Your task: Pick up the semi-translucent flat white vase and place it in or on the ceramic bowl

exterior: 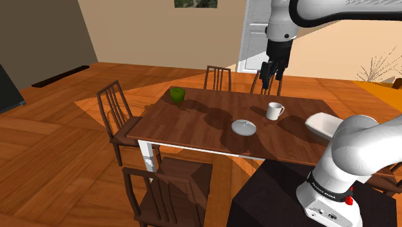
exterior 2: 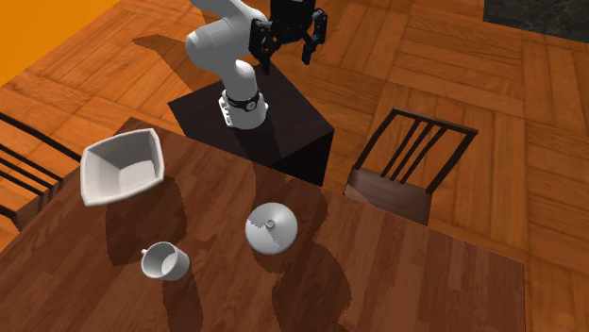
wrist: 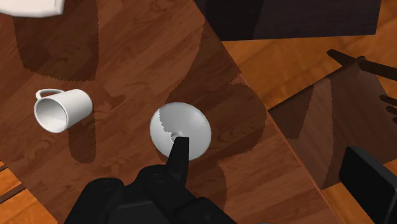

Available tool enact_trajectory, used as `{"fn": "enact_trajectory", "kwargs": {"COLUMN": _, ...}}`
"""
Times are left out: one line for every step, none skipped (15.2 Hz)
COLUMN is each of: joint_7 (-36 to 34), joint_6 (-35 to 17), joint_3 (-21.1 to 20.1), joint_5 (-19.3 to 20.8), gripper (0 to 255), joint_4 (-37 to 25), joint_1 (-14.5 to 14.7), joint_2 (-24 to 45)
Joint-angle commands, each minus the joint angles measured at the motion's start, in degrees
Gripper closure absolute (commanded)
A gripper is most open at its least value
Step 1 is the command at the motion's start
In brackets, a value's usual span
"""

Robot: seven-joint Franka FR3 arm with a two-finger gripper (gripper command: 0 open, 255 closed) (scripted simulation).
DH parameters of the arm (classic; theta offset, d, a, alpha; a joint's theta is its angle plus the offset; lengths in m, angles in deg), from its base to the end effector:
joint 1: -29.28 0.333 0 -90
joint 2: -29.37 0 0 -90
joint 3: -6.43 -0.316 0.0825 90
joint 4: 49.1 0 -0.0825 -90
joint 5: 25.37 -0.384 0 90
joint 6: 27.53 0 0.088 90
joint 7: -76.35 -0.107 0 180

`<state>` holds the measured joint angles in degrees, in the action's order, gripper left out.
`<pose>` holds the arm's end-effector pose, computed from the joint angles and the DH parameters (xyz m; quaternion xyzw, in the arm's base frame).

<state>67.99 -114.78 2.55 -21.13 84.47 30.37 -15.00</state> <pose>0.3044 0.0247 0.5946 0.9972 -0.0407 -0.0110 0.0621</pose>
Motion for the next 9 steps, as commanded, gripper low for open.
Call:
{"fn": "enact_trajectory", "kwargs": {"joint_7": 0.0, "joint_6": 0.0, "joint_3": 0.0, "joint_5": 0.0, "gripper": 0, "joint_4": 0.0, "joint_1": 0.0, "joint_2": 0.0}}
{"fn": "enact_trajectory", "kwargs": {"joint_7": 0.8, "joint_6": -1.9, "joint_3": 0.7, "joint_5": 0.4, "gripper": 0, "joint_4": 1.5, "joint_1": -0.1, "joint_2": 0.3}}
{"fn": "enact_trajectory", "kwargs": {"joint_7": 1.6, "joint_6": -3.9, "joint_3": 1.5, "joint_5": 0.9, "gripper": 0, "joint_4": 2.9, "joint_1": -0.3, "joint_2": 0.6}}
{"fn": "enact_trajectory", "kwargs": {"joint_7": 2.4, "joint_6": -5.8, "joint_3": 2.2, "joint_5": 1.3, "gripper": 0, "joint_4": 4.2, "joint_1": -0.5, "joint_2": 1.1}}
{"fn": "enact_trajectory", "kwargs": {"joint_7": 3.1, "joint_6": -7.8, "joint_3": 3.0, "joint_5": 1.8, "gripper": 0, "joint_4": 5.4, "joint_1": -0.6, "joint_2": 1.7}}
{"fn": "enact_trajectory", "kwargs": {"joint_7": 3.9, "joint_6": -9.8, "joint_3": 3.7, "joint_5": 2.2, "gripper": 0, "joint_4": 6.6, "joint_1": -0.8, "joint_2": 2.3}}
{"fn": "enact_trajectory", "kwargs": {"joint_7": 4.7, "joint_6": -11.8, "joint_3": 4.5, "joint_5": 2.6, "gripper": 0, "joint_4": 7.7, "joint_1": -1.0, "joint_2": 3.1}}
{"fn": "enact_trajectory", "kwargs": {"joint_7": 5.4, "joint_6": -13.9, "joint_3": 5.3, "joint_5": 3.1, "gripper": 0, "joint_4": 8.7, "joint_1": -1.2, "joint_2": 3.9}}
{"fn": "enact_trajectory", "kwargs": {"joint_7": 6.2, "joint_6": -16.0, "joint_3": 6.0, "joint_5": 3.5, "gripper": 0, "joint_4": 9.6, "joint_1": -1.4, "joint_2": 4.9}}
